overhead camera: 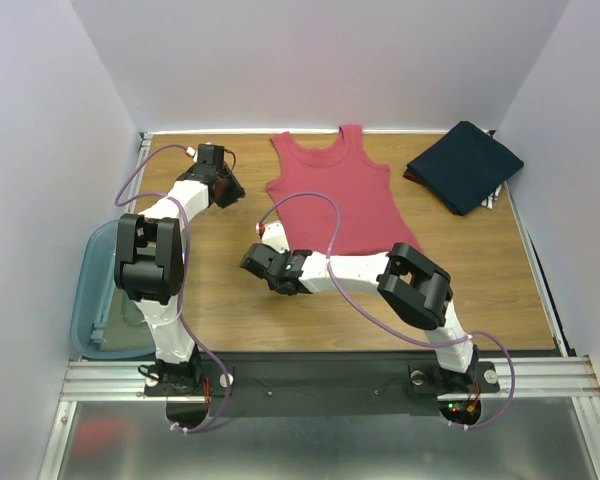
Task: Fold and stack the tank tops
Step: Fold the tank top
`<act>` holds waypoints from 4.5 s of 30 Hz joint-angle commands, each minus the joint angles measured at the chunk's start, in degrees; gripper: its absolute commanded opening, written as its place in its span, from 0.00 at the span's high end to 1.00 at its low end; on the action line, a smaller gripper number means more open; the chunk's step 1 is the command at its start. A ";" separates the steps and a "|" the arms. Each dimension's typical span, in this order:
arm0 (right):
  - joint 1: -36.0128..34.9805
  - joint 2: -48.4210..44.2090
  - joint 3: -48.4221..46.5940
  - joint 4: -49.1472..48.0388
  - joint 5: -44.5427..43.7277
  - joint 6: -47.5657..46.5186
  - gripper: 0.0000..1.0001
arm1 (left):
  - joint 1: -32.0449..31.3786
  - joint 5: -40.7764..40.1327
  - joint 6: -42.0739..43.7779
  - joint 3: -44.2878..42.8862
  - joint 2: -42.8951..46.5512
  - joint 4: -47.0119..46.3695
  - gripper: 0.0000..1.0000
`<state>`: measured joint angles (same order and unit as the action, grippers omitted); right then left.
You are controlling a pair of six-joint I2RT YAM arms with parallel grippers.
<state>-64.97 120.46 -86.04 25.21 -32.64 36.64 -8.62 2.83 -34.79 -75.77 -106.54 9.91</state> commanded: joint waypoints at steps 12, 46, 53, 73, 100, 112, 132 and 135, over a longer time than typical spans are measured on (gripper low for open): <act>-0.77 -16.04 19.14 -5.96 10.22 1.23 1.00 | -5.08 3.41 -5.55 13.09 6.08 -11.56 0.53; -0.77 -29.06 28.21 -8.51 17.87 3.70 1.00 | -9.83 -6.69 -9.60 12.14 -2.27 -13.61 0.68; -0.77 -28.45 26.19 -8.69 23.58 3.70 1.00 | -9.83 -15.91 -8.46 7.40 -0.60 -7.11 1.00; -1.30 -20.53 16.87 -16.16 36.87 8.00 1.00 | -5.88 -20.15 -2.39 -1.49 1.78 2.57 1.00; 4.15 -30.73 30.84 -16.51 25.79 13.89 1.00 | -11.23 -9.77 -4.59 -11.33 -6.74 2.83 1.00; 5.38 -33.45 36.90 -16.69 22.19 15.21 1.00 | -15.02 -9.86 -5.64 -15.73 -11.40 3.45 1.00; 6.00 -35.91 42.09 -17.04 18.94 17.67 0.93 | -17.83 -10.48 -4.94 -18.54 -14.48 4.06 0.96; 6.00 -38.37 43.41 -16.95 18.06 18.20 0.87 | -18.10 -9.95 -4.68 -18.72 -14.57 3.80 0.92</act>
<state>-59.13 85.69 -43.99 8.88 -12.14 53.58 -26.28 -6.24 -40.29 -91.88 -121.03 14.55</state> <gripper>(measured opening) 0.114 0.070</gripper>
